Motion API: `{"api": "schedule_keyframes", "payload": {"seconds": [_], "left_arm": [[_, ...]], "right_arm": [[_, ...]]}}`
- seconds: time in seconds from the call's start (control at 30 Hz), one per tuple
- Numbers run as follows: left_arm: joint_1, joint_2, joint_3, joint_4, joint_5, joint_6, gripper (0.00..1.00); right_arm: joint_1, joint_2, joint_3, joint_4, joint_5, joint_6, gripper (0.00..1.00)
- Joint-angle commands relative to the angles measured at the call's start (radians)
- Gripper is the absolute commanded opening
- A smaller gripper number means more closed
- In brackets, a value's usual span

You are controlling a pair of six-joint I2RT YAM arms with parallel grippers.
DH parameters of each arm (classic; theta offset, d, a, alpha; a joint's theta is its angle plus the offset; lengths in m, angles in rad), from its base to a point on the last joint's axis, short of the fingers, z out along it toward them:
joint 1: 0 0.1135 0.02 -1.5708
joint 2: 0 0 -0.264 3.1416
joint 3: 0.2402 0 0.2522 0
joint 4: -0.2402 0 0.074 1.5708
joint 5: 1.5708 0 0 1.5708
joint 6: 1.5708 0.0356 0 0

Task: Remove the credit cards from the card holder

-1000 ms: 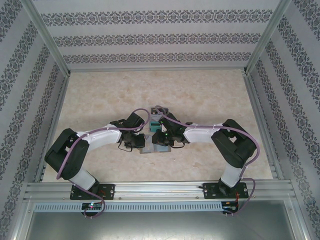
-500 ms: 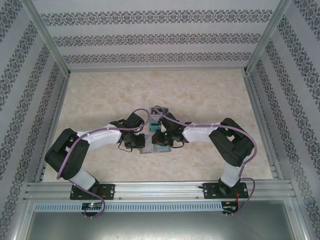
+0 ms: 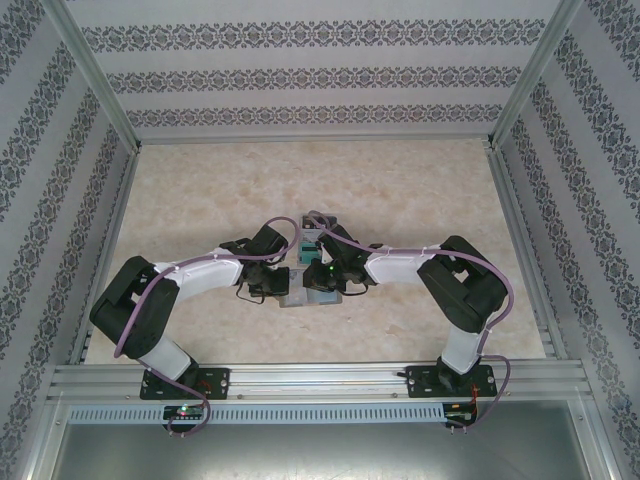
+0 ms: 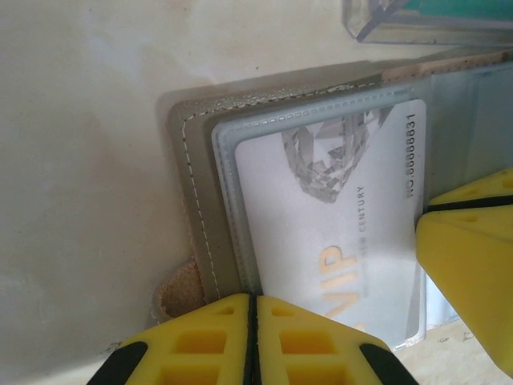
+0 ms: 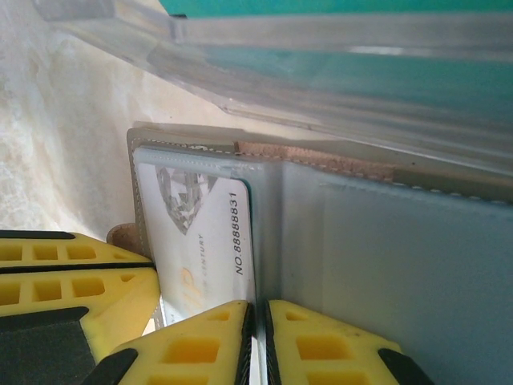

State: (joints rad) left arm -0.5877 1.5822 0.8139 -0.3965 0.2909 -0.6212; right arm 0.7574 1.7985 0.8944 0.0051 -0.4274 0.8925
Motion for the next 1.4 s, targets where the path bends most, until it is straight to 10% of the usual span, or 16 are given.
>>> {"api": "schedule_keyframes", "payload": {"seconds": [0.0, 1.37], "left_arm": [[0.003, 0.028, 0.003, 0.016, 0.021, -0.008, 0.06], [0.003, 0.026, 0.007, 0.013, 0.024, -0.009, 0.05]], "right_arm": [[0.022, 0.004, 0.015, 0.019, -0.024, 0.005, 0.14], [0.019, -0.018, -0.017, 0.01, -0.009, -0.002, 0.18]]}}
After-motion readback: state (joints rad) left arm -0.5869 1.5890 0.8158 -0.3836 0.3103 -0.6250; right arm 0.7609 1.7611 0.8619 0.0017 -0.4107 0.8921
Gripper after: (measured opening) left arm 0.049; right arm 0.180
